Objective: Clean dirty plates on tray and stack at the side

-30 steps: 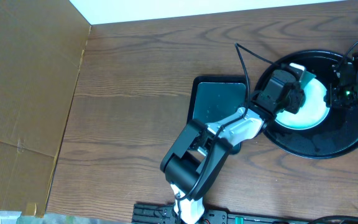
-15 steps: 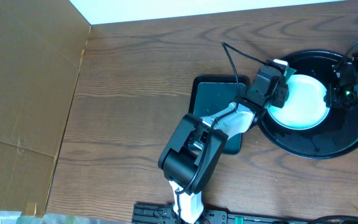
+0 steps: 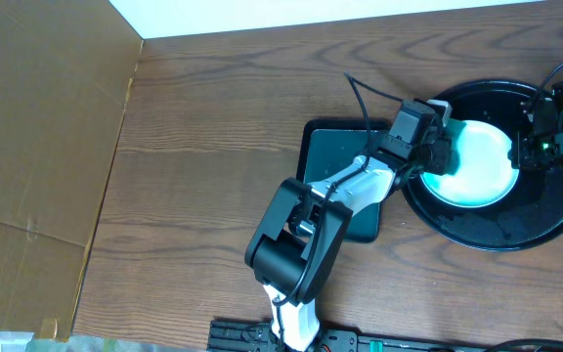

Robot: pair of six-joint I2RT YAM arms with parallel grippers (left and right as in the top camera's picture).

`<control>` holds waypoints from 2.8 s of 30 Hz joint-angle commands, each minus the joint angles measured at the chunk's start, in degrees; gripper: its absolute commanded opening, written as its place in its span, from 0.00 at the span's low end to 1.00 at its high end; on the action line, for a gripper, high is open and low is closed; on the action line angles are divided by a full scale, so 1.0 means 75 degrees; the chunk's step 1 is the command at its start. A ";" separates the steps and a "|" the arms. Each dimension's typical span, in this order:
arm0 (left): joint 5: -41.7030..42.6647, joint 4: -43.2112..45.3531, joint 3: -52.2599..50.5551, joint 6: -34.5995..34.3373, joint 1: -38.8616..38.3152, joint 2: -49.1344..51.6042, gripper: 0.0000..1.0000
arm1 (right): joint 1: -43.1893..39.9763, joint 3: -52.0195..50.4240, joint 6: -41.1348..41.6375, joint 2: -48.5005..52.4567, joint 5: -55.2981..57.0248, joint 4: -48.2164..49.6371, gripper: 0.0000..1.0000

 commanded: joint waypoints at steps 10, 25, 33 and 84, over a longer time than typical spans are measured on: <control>0.3503 -0.0370 -0.0227 -0.1719 -0.0224 0.0160 0.07 | 0.0128 -0.0201 -0.0050 0.0399 0.0326 -0.0149 0.01; -0.2060 -0.1550 -0.0227 0.0227 -0.0210 0.0157 0.07 | 0.0125 -0.0201 -0.0052 0.0399 0.0326 -0.0178 0.01; -0.4616 -0.1107 -0.0224 0.0562 -0.0210 -0.0050 0.07 | 0.0125 -0.0201 -0.0058 0.0399 0.0329 -0.0189 0.01; -0.4386 -0.4060 -0.0729 -0.1390 0.2168 -0.1177 0.08 | 0.3153 -0.0134 -0.3147 -0.3354 0.9926 -0.0055 0.01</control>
